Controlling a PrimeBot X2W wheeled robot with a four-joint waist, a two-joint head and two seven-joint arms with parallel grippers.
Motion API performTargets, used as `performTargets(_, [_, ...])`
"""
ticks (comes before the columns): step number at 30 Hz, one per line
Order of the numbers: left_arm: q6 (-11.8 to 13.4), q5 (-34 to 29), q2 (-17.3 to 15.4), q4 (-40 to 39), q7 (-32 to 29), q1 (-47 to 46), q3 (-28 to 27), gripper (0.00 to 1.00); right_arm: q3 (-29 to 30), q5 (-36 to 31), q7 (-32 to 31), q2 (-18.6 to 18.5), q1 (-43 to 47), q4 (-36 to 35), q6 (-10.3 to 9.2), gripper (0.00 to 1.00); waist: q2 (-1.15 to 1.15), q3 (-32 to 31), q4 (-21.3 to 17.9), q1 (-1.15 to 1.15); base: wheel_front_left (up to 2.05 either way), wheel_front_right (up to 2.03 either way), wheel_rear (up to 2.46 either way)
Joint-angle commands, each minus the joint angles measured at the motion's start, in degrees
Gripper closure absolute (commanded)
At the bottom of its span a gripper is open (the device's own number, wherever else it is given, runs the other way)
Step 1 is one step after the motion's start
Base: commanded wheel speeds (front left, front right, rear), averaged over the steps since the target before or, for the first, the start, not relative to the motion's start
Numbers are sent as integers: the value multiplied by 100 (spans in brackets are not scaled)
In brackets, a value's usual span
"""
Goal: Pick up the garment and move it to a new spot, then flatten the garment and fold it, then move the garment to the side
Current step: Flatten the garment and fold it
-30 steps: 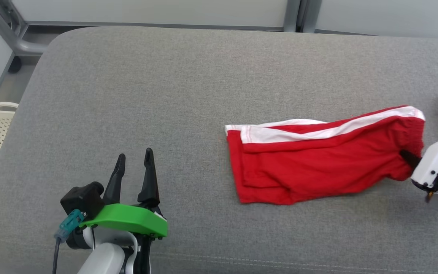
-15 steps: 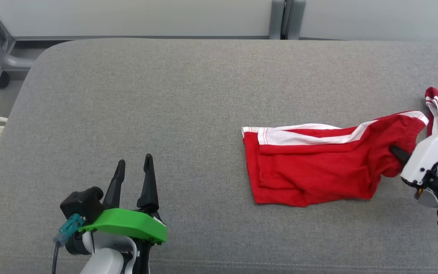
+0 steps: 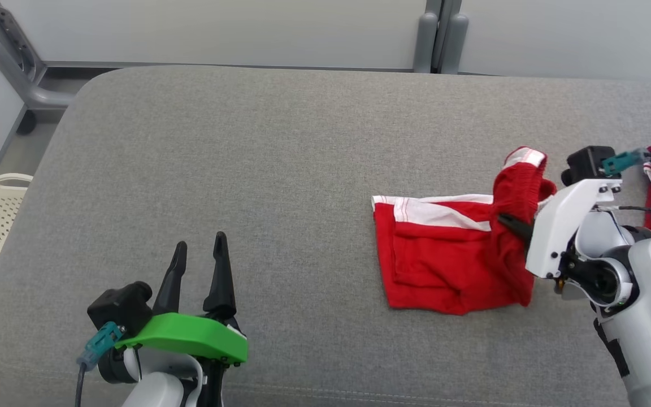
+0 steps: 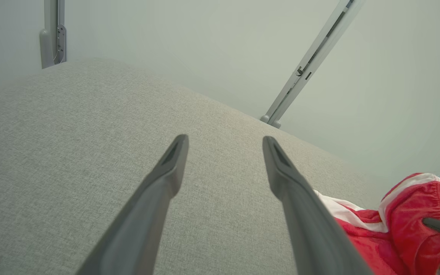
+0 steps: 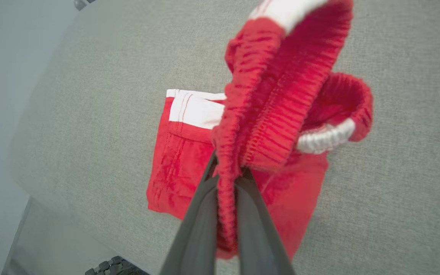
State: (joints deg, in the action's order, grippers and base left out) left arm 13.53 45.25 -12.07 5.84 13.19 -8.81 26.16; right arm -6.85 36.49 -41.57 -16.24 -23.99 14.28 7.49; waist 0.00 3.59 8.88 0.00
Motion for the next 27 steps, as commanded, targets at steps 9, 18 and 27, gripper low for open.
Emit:
performTargets(9, [-76, 46, 97, 15, 70, 29, -18, 0, -659, -315, -235, 102, -458, 257, -1, 100, 0, -8, 333, 0, 0, 0, 0])
performTargets(18, [-155, 42, 254, 133, 138, -5, -57, 0, -1209, -624, -509, 48, -797, 849, -1, 100, 0, 33, 641, 0, 0, 0, 0])
performTargets(27, [-248, -9, 405, 274, 167, -88, -73, 0, -1695, -902, -616, 23, -979, 1329, -1, 100, 0, 57, 784, 0, 0, 0, 0])
